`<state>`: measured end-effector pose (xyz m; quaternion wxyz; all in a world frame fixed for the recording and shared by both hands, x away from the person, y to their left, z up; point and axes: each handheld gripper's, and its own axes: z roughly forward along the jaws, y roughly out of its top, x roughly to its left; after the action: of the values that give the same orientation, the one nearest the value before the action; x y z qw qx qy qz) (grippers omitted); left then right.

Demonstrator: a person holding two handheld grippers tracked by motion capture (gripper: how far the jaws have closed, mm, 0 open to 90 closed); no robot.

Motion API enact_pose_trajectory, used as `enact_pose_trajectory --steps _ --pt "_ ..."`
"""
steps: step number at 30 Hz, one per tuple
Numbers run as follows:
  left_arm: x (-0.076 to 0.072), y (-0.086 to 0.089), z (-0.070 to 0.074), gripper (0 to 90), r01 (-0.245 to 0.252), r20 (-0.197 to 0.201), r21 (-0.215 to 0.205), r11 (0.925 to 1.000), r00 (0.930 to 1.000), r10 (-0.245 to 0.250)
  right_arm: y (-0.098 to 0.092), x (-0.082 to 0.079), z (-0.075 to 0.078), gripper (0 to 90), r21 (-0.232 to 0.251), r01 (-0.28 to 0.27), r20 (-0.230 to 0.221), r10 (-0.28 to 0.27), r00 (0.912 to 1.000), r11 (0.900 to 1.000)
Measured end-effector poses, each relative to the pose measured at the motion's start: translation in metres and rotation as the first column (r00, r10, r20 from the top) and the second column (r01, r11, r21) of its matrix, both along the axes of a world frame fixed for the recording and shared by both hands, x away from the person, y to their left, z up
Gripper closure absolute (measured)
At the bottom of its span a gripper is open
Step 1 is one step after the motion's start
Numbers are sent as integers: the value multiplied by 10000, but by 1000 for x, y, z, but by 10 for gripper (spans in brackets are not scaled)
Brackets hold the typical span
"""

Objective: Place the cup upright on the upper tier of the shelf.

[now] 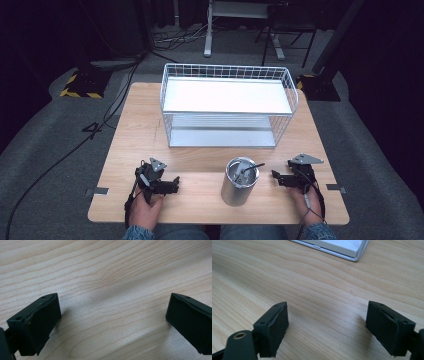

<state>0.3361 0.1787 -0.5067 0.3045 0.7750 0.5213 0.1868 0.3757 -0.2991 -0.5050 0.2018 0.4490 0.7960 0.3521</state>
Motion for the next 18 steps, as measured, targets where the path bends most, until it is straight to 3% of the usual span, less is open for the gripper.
enact_pose_trajectory --steps 15,18 --pt "3 -3 0 3 -123 21 -10 9999 9999 123 -1 0 0 206 35 3 -7 -3 10000 10000" --pt "6 -5 0 3 -83 1 -22 10000 10000 83 -1 1 0 206 15 347 46 -347 9994 9994"
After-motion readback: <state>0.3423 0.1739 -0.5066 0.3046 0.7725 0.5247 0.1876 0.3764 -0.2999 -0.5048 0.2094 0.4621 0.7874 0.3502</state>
